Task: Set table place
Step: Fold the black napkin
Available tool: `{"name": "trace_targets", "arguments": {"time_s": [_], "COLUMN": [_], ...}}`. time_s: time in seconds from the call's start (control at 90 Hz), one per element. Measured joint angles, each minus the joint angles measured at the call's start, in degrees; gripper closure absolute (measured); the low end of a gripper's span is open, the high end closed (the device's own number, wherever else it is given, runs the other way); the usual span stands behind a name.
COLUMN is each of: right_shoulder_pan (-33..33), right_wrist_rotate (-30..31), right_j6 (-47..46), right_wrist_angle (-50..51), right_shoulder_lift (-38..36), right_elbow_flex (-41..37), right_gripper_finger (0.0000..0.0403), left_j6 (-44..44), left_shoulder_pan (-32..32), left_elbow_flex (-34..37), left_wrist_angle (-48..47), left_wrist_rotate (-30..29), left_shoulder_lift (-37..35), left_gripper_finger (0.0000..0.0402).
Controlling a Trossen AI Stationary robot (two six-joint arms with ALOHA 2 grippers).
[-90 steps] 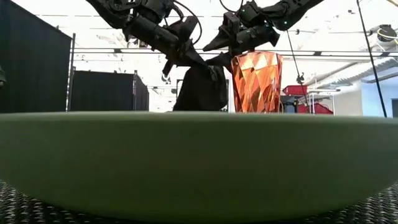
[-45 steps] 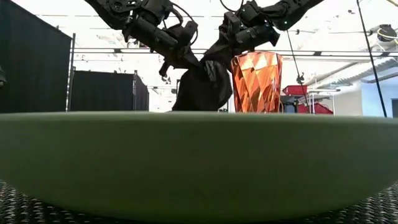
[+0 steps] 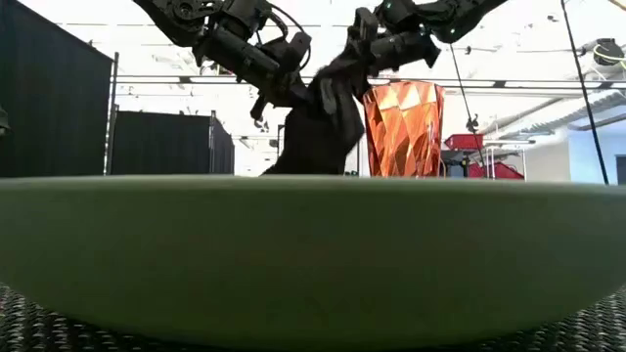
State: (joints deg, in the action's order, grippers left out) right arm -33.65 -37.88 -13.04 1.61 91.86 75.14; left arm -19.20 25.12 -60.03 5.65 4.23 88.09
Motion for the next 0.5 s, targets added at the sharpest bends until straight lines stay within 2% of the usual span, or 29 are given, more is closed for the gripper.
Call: {"name": "trace_targets", "arguments": {"time_s": [0.278,0.5], "right_shoulder_pan": [-1.7,-3.6], "right_wrist_rotate": [0.1,2.2], "right_j6": [0.8,3.3], "right_wrist_angle": [1.2,6.7], "right_shoulder_lift": [-2.9,-2.7], "right_elbow_flex": [3.3,3.2], "right_gripper_finger": [0.0403,0.0403], "left_j6": [0.0,0.0], "left_shoulder_pan": [0.0,-0.1], "left_elbow_flex": [0.1,0.1], "left_wrist_angle": [1.0,1.2], "left_wrist_rotate": [0.0,0.3], "left_shoulder_lift": [-0.1,0.0], "left_gripper_finger": [0.0402,0.0399]}}
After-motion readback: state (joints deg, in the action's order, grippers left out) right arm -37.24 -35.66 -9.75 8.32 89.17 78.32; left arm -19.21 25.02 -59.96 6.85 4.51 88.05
